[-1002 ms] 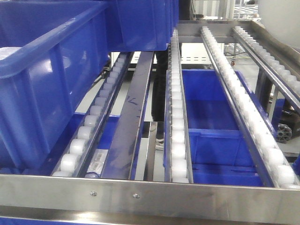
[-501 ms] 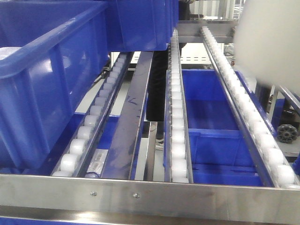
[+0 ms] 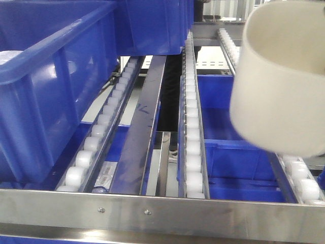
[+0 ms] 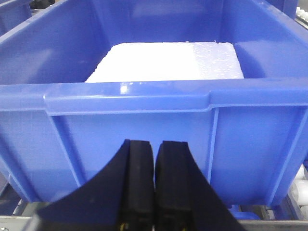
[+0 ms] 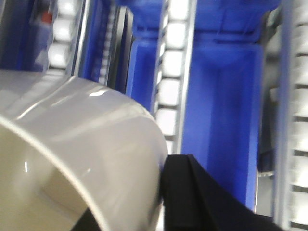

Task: Move white bin to right shelf second layer
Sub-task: 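Lower the held trash can onto the second-layer rollers with the right gripper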

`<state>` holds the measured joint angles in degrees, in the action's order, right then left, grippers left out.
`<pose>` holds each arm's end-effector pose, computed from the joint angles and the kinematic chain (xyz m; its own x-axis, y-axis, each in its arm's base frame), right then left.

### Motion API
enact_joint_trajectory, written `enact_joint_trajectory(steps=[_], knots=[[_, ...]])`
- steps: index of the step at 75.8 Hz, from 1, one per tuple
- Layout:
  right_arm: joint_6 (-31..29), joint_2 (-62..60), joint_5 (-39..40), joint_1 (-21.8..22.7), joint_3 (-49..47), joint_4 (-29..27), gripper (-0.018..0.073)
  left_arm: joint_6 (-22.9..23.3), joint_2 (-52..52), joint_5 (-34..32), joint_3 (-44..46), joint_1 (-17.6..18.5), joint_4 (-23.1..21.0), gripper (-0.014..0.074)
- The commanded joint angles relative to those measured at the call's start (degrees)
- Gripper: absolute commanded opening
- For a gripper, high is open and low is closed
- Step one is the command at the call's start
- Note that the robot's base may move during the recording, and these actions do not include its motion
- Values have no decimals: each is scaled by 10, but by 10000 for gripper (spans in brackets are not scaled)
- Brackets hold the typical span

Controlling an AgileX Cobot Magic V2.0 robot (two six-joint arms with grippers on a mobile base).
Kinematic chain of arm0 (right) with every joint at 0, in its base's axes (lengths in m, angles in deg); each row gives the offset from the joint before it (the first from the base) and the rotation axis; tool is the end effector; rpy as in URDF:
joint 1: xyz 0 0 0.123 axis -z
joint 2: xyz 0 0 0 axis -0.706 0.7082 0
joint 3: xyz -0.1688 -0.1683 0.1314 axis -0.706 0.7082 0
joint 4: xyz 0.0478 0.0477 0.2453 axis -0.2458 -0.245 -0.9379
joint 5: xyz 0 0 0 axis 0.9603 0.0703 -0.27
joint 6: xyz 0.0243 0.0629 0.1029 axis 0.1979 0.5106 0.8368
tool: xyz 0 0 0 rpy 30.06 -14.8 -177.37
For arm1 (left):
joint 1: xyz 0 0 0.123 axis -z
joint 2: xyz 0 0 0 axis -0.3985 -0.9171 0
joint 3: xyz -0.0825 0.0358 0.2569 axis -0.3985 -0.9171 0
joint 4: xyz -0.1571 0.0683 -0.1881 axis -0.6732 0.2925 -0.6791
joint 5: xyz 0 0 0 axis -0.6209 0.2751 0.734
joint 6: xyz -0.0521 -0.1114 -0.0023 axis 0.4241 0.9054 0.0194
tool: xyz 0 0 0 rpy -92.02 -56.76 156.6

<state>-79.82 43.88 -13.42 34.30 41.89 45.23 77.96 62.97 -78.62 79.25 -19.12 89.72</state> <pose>0.2487 0.0530 0.2453 -0.7379 0.0993 -0.6676 -0.0476 0.9790 0.1983 0.1032 -0.0079 0.1937 -0.0739 0.0494 -0.9960 0.0796 0.9959 0.0434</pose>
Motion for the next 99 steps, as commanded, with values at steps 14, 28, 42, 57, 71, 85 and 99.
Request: enact_joint_trajectory(steps=[14,28,42,57,71,85,99], knots=[[-4,29,56,-13,-22,-7,55,3,8,-50,-21,1,0,85],[-4,52,68,-13,-22,-7,55,3,8,-50,-21,1,0,85],[-6,71,79,-22,-22,-7,55,3,8,-50,-21,1,0,85],[-10,93,81,-37,-22,-6,55,3,8,-50,-21,1,0,85],[-10,110,81,-40,-22,-4,55,3,8,-50,-21,1,0,85],[-10,130,84,-40,-22,1,55,3,8,-50,-21,1,0,85],[-10,147,84,-40,-22,1,55,3,8,-50,-21,1,0,85]])
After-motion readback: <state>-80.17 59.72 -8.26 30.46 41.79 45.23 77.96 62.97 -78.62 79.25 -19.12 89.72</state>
